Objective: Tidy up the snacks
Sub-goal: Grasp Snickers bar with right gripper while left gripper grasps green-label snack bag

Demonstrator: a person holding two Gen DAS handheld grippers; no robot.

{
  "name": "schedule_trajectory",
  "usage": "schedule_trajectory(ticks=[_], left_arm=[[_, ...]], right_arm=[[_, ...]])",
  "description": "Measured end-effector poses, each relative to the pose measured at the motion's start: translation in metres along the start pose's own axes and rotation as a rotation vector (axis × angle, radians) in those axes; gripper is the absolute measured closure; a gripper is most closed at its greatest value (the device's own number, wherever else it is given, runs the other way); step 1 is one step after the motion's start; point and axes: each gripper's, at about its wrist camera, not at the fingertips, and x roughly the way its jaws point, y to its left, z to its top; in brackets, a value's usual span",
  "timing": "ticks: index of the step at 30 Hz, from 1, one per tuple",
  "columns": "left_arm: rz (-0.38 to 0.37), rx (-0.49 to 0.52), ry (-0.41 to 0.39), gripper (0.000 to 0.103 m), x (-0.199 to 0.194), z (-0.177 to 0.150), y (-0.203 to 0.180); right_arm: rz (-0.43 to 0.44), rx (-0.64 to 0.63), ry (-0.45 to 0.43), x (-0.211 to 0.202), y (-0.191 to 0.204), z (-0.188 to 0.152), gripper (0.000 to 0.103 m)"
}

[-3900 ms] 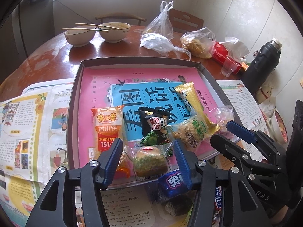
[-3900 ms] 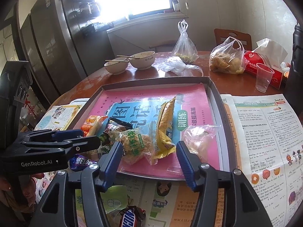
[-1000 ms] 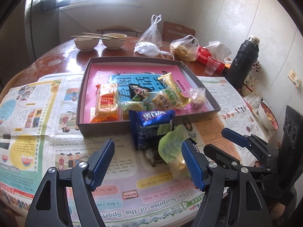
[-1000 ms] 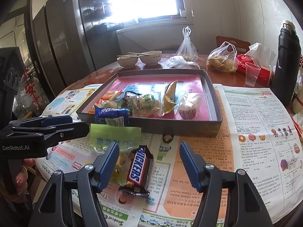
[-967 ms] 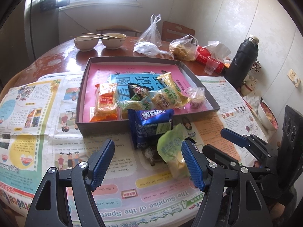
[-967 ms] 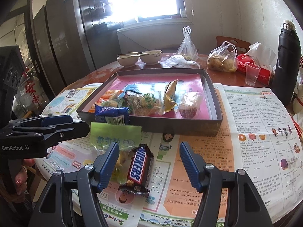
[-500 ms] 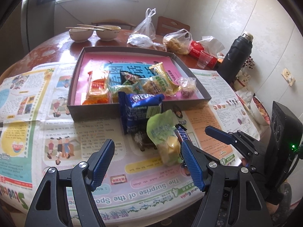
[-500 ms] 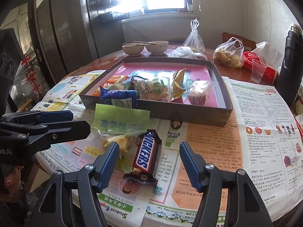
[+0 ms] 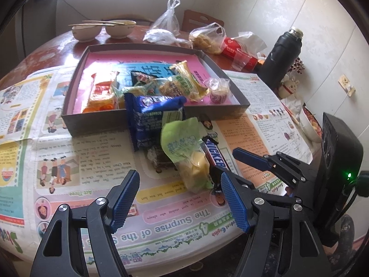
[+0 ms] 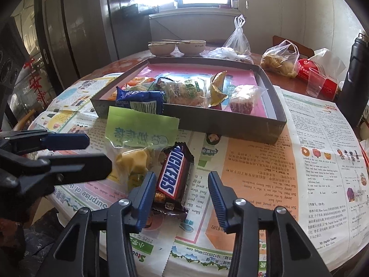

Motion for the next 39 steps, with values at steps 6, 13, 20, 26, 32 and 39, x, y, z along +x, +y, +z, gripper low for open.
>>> schedule_trajectory(ticks=[6, 13, 20, 26, 32, 39], left_arm=[[-0.017, -0.004, 0.02, 0.028, 0.009, 0.0, -0.002], [-0.036, -0.009, 0.038, 0.035, 0.019, 0.0, -0.004], [-0.056, -0.014, 0.067, 0.049, 0.029, 0.001, -0.006], [-0.064, -0.024, 0.081, 0.052, 0.034, 0.002, -0.007], [-0.07, -0.036, 0.093, 0.052, 0.04, 0.004, -0.009], [-0.054, -0.035, 0.095, 0.053, 0.046, 0.008, -0.016]], right_arm=[[-0.02, -0.001, -0.003, 0.001, -0.005, 0.0, 0.06], [-0.026, 0.013, 0.003, 0.005, -0.015, -0.001, 0.06], [0.017, -0.042, 0.002, 0.013, -0.012, -0.001, 0.063], [0.013, -0.106, -0.017, 0.018, -0.006, 0.003, 0.074], [0.021, -0.113, -0.031, 0.019, -0.008, 0.002, 0.074], [-0.004, -0.043, -0.033, 0.015, -0.03, 0.001, 0.074]])
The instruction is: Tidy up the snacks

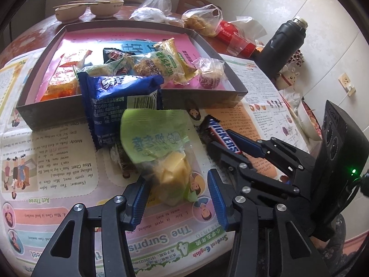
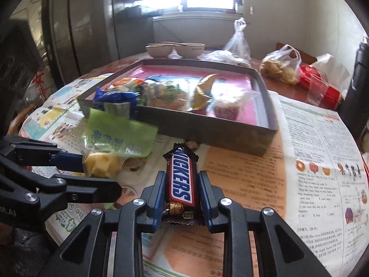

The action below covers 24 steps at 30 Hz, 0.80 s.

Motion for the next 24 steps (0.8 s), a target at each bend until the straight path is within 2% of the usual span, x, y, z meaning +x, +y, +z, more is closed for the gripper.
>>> schedule_trajectory(ticks=[3, 13, 24], left_arm=[[0.019, 0.006, 0.002, 0.068, 0.003, 0.002, -0.002], [0.011, 0.011, -0.014, 0.069, 0.001, 0.003, -0.005], [0.009, 0.001, -0.109, 0.069, -0.034, 0.006, 0.005]], right_arm=[[0.004, 0.032, -0.006, -0.003, -0.008, 0.0, 0.074], [0.023, 0.08, -0.027, -0.01, -0.02, 0.0, 0.074], [0.035, 0.117, -0.054, -0.021, -0.023, 0.002, 0.074]])
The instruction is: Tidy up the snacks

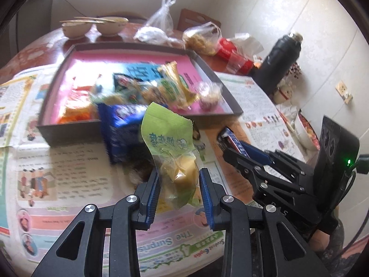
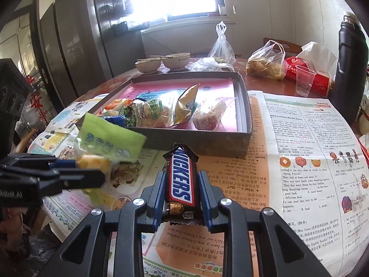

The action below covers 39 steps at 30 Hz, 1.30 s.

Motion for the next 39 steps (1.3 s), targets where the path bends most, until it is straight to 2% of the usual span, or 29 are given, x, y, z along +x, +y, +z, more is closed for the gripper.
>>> schedule_trajectory(ticks=[8, 18, 39], left_arm=[[0.038, -0.047, -0.09, 0.069, -0.03, 0.01, 0.025], [0.088, -0.104, -0.155, 0.069, -0.049, 0.016, 0.055], [0.143, -0.152, -0.181, 0.069, -0.051, 0.044, 0.088]], right_arm=[[0.016, 0.006, -0.011, -0.004, 0.007, 0.004, 0.074], [0.01, 0.006, -0.016, -0.003, 0.011, 0.012, 0.074], [0.018, 0.015, -0.023, 0.011, 0.017, 0.049, 0.074]])
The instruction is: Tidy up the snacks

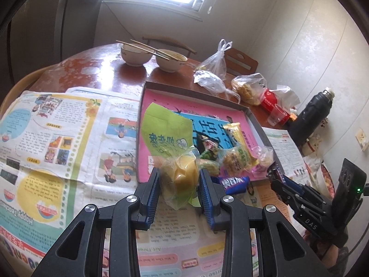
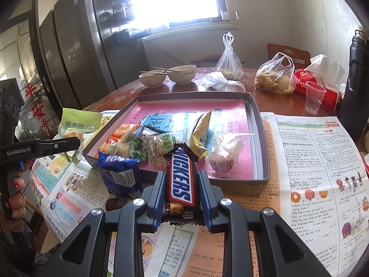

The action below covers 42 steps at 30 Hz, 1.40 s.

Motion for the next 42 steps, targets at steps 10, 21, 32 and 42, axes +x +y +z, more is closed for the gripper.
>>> schedule_trajectory(ticks=[10, 21, 32, 42], left_arm=[[0.017, -0.009, 0.016, 0.069, 0.012, 0.015, 0.008], [0.012, 0.002, 0.048, 0.069, 0.029, 0.025, 0.01], [0.003, 0.017, 0.082, 0.069, 0.042, 0.033, 0.011], [0.0, 0.037, 0.108, 0.068, 0.051, 0.034, 0.011]], right_arm=[[-0.006, 0.021, 0.002, 0.01, -0.006, 0.018, 0.074], [-0.023, 0.034, 0.003, 0.02, -0.009, 0.033, 0.074], [-0.031, 0.048, 0.005, 0.032, -0.009, 0.046, 0.074], [-0.031, 0.062, 0.008, 0.041, -0.007, 0.051, 0.074]])
